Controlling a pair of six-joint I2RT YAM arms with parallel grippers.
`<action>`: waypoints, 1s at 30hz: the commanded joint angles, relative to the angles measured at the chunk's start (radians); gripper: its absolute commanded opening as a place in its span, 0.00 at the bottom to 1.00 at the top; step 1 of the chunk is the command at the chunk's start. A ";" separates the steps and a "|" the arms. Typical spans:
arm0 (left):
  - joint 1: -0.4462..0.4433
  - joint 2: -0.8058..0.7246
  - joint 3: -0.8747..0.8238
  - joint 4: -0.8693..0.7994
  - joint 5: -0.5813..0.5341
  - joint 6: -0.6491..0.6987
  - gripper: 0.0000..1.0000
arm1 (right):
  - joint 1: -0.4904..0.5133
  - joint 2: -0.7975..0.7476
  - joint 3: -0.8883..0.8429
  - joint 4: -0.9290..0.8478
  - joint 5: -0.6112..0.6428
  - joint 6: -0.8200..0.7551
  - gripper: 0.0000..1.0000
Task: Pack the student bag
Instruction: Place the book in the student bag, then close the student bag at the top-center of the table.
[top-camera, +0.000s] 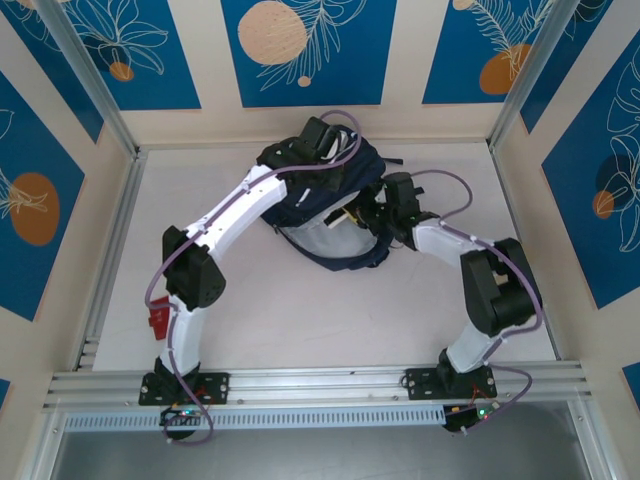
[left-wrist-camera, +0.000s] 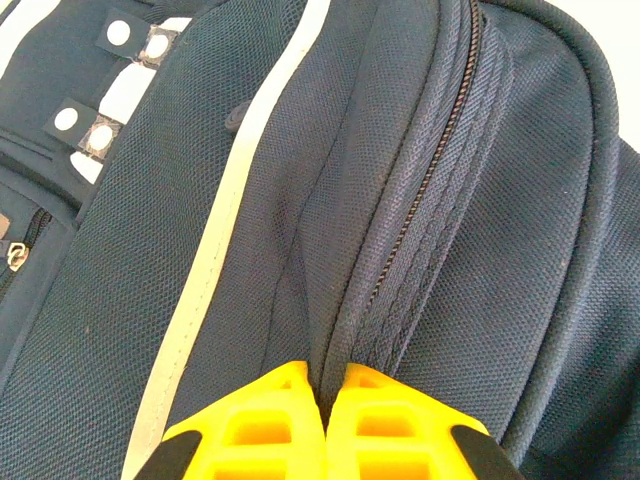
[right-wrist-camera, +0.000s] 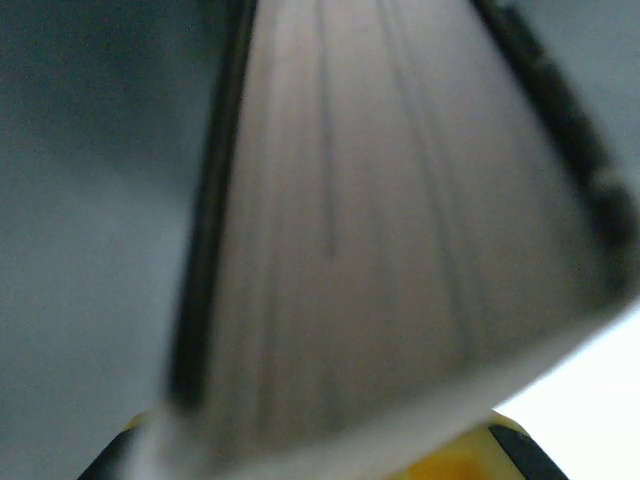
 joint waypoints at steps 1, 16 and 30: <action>-0.001 -0.120 0.017 0.063 0.052 -0.042 0.00 | 0.023 0.080 0.071 0.083 0.066 0.070 0.11; 0.051 -0.174 -0.112 0.122 0.053 -0.063 0.00 | -0.004 0.137 0.050 0.104 -0.131 0.110 0.68; 0.156 -0.271 -0.383 0.168 0.065 -0.009 0.00 | -0.015 -0.364 -0.262 -0.200 -0.075 -0.085 0.65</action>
